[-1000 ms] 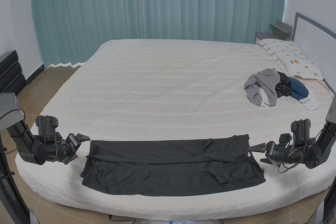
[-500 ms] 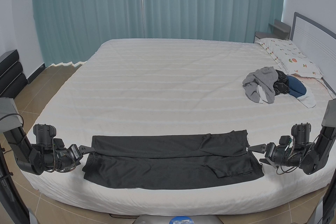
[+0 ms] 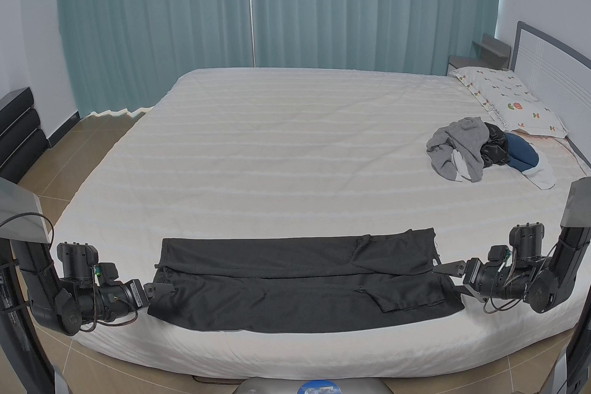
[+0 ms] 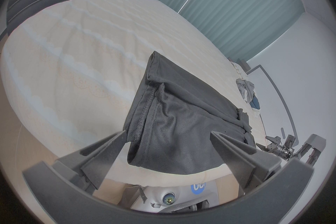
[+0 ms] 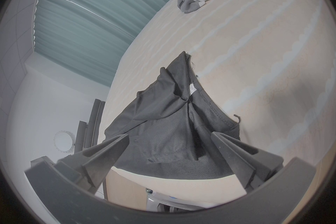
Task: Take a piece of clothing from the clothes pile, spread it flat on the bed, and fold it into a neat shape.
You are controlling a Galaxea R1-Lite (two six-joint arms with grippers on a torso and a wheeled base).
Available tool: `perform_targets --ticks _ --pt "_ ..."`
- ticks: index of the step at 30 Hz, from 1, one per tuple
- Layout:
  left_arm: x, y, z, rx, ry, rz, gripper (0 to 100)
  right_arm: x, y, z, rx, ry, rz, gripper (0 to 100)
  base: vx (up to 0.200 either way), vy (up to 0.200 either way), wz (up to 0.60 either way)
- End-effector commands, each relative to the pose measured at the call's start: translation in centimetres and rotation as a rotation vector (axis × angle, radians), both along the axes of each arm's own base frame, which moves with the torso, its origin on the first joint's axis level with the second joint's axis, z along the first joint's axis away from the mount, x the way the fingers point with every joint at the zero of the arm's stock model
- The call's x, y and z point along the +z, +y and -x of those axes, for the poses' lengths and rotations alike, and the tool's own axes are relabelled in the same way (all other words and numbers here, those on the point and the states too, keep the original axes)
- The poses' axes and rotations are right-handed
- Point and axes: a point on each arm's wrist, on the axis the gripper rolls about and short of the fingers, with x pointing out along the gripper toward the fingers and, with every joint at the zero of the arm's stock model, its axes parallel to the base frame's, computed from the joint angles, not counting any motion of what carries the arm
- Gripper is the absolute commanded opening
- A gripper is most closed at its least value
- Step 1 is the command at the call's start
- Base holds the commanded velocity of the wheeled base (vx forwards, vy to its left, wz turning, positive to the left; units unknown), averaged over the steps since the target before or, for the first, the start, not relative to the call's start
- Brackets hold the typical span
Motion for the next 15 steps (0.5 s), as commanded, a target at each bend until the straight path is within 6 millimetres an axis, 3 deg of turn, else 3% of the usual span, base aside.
perform_targets --ticks 1,2,3,15 --pt "-0.86 -0.10 0.04 -0.007 0.032 0.001 100 -0.08 0.03 0.03 0.001 0.004 -0.001 100 0.000 0.000 0.00" --pt "-0.91 -0.09 -0.03 -0.007 0.032 0.001 100 -0.08 -0.01 0.03 0.000 0.004 -0.001 100 0.000 0.000 0.00" --pt "-1.00 -0.09 0.02 -0.006 0.037 0.001 0 -0.12 -0.01 0.03 0.000 0.006 -0.001 100 0.000 0.000 0.00" --pt "-1.00 0.13 0.45 0.009 0.041 -0.007 0 -0.04 -0.30 0.10 -0.012 0.005 -0.002 100 0.000 0.000 0.00"
